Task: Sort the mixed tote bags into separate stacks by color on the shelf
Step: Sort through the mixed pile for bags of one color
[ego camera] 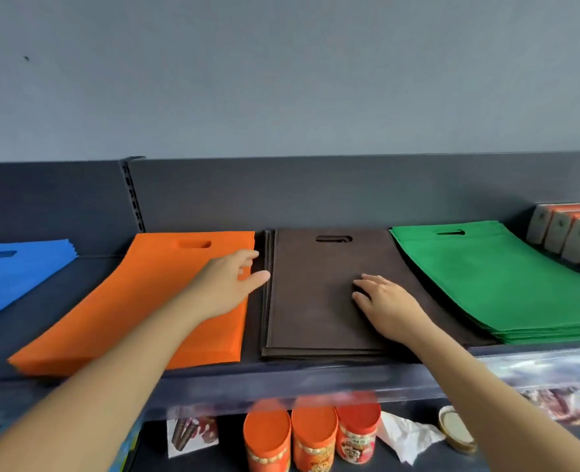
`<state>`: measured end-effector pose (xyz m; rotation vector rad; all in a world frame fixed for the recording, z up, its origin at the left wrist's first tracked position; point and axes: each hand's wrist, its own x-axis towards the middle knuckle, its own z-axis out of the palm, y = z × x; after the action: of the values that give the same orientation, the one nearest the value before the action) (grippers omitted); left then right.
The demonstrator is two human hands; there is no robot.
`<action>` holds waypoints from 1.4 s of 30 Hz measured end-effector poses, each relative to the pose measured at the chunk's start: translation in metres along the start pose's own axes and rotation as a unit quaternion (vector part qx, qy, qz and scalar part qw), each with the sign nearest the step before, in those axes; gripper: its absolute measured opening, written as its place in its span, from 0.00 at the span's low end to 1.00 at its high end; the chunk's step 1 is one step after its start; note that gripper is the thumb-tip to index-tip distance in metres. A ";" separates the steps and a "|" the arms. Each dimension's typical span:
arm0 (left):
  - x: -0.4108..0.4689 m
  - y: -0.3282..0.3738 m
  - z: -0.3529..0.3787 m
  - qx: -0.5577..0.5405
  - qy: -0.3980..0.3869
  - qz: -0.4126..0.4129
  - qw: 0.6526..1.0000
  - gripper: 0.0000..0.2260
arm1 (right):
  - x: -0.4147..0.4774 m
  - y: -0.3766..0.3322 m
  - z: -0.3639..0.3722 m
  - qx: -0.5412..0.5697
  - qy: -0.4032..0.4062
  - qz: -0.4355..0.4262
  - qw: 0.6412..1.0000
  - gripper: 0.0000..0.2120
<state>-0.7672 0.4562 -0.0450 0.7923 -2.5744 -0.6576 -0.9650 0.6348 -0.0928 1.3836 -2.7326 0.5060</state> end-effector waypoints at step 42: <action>0.022 0.050 -0.011 -0.421 -0.050 -0.032 0.905 0.24 | 0.016 0.033 -0.049 0.539 0.064 0.149 0.827 0.22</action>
<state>-0.8000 0.4762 -0.0052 0.5337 -2.0016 -1.6926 -1.0066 0.6551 -0.0530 0.8534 -2.5360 2.3022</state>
